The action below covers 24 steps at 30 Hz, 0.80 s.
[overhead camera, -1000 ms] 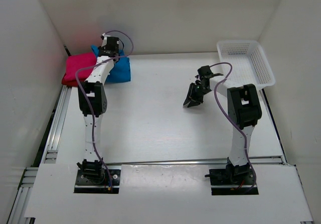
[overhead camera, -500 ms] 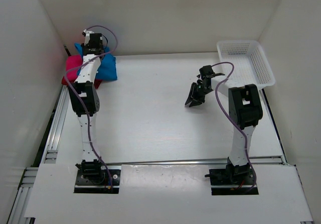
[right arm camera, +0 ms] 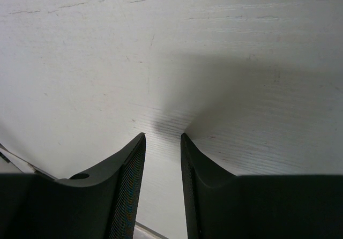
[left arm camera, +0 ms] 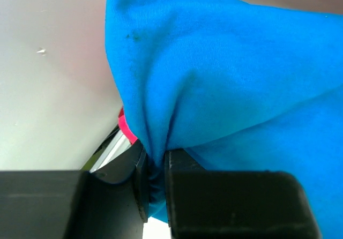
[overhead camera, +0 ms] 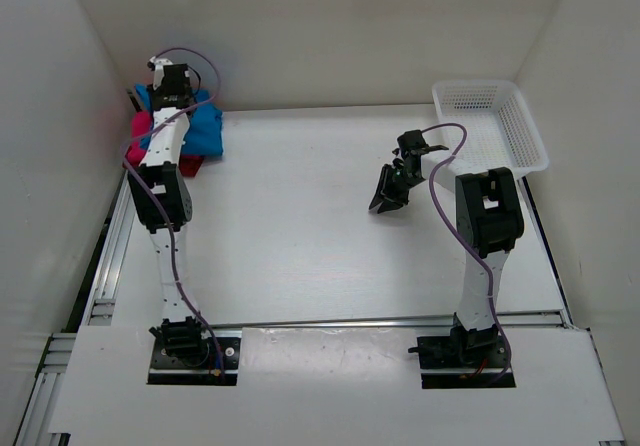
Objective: Fold and stack the t-shirts
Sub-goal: Put the neatly folded tshirt into the corner of the board with the left arm
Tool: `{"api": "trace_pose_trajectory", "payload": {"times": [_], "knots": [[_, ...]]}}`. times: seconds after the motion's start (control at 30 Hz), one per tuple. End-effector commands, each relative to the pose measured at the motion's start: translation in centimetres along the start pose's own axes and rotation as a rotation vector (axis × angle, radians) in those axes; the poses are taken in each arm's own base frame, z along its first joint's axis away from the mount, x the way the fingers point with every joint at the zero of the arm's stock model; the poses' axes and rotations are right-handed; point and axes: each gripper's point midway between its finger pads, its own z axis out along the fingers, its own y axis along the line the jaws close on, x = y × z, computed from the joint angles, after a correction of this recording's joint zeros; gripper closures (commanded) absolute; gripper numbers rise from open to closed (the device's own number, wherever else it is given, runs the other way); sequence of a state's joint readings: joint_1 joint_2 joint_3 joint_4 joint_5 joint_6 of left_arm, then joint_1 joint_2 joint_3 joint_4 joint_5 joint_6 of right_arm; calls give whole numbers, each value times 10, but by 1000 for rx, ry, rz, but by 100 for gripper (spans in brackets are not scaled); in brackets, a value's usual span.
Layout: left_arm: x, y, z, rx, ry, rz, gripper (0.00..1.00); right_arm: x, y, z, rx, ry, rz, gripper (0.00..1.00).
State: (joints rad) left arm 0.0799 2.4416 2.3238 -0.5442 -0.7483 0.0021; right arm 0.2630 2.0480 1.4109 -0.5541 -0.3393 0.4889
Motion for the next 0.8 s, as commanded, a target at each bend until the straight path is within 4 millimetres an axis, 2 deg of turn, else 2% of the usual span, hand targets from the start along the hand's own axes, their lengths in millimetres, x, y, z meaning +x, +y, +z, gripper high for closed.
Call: {"api": "trace_pose_trajectory", "payload": {"times": [0.0, 0.07, 0.1, 0.17, 0.2, 0.23, 0.27, 0.3, 0.37, 0.43, 0.47, 0.53, 0.63, 0.7, 0.73, 0.77], "knots": [[-45, 43, -4, -67, -90, -117, 90, 2, -3, -10, 23, -5, -18, 63], [-45, 45, 3, -68, -93, -128, 90, -1, -1, -11, 19, -12, -21, 63], [-34, 44, 15, -78, -73, -118, 90, -1, -1, -11, 19, -12, -21, 63], [-27, 48, 26, -100, -63, -119, 88, 0, -3, -8, 23, -5, -18, 63], [-14, 48, 38, -110, -40, -108, 77, 2, -4, -9, 27, 3, -14, 63], [-9, 53, 45, -131, -33, -110, 57, -1, -2, -10, 23, -5, -17, 63], [-8, 52, 47, -141, -32, -110, 22, -1, -2, -10, 23, -5, -18, 63], [-3, 56, 55, -168, -29, -115, 0, -1, -2, -10, 23, -5, -18, 63], [-6, 59, 58, -203, -42, -129, 0, -1, -2, -10, 23, -5, -18, 63], [-19, 62, 55, -204, -75, -161, 0, 1, -2, -10, 27, 3, -14, 63], [-20, 59, 52, -207, -78, -158, 0, 2, -1, -10, 19, 7, -14, 63], [-36, 62, 41, -200, -111, -184, 0, 2, -1, -10, 19, 7, -14, 63], [-47, 70, 35, -224, -138, -214, 0, -2, 5, -15, 1, -4, -22, 63], [-59, 72, 18, -232, -158, -225, 0, -1, 6, -19, 0, -6, -22, 63], [-80, 74, -9, -209, -195, -247, 0, 0, 8, -24, -1, -8, -33, 63], [-75, 69, -18, -194, -182, -222, 0, -1, 10, -27, -5, -16, -36, 63]]}}
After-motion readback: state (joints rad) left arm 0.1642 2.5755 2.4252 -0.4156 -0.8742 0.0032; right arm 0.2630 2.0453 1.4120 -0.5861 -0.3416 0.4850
